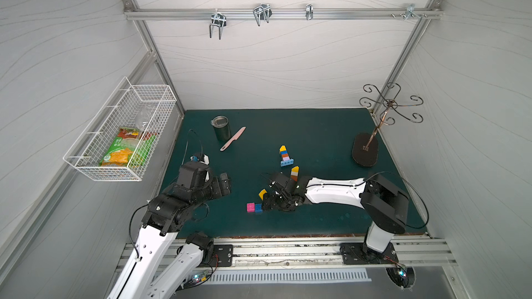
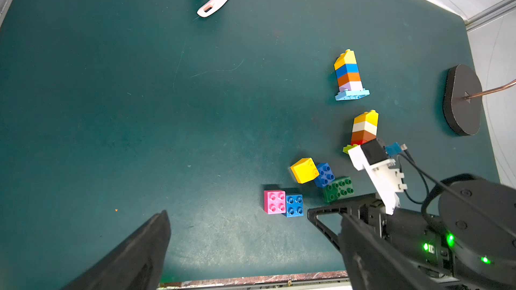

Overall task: Assemble the number 1 with lego
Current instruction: Adjust the lego brick at the center of the board.

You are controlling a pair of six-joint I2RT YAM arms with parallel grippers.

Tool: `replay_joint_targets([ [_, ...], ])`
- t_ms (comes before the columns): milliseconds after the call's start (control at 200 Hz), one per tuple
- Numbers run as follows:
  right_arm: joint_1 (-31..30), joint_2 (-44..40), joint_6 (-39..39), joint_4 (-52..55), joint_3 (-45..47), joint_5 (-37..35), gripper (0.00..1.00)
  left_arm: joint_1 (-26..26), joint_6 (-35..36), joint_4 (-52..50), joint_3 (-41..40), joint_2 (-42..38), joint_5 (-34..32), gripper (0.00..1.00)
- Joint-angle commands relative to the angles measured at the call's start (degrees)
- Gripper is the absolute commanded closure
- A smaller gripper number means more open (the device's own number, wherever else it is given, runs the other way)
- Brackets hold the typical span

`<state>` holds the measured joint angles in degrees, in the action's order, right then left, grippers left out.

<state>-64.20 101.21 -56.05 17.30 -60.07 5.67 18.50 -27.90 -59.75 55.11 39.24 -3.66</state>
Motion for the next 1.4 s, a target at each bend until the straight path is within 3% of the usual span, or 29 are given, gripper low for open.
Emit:
replay_joint_targets([
  [0,0.8,0.3,-0.1,0.6,-1.4,-0.6,0.13,-0.1,-0.4,1.4,0.3,-0.3,-0.6,0.00],
  [285,1.8,-8.5,1.3,8.6,-0.6,-4.8,0.15,-0.1,-0.1,2.4,-0.4,-1.8,-0.1,0.00],
  [525,6.7,-2.5,9.3,13.2,-8.8,-2.9,0.15,-0.1,0.3,2.8,-0.7,-2.7,0.5,0.00],
  [790,7.8,6.4,15.2,17.6,-18.2,-1.7,0.16,-0.1,0.6,3.6,-1.2,-3.7,0.4,0.00],
  [1396,7.4,7.8,13.8,17.1,-14.3,-0.9,0.17,-0.1,0.0,2.7,-0.7,-2.1,-0.6,0.00],
])
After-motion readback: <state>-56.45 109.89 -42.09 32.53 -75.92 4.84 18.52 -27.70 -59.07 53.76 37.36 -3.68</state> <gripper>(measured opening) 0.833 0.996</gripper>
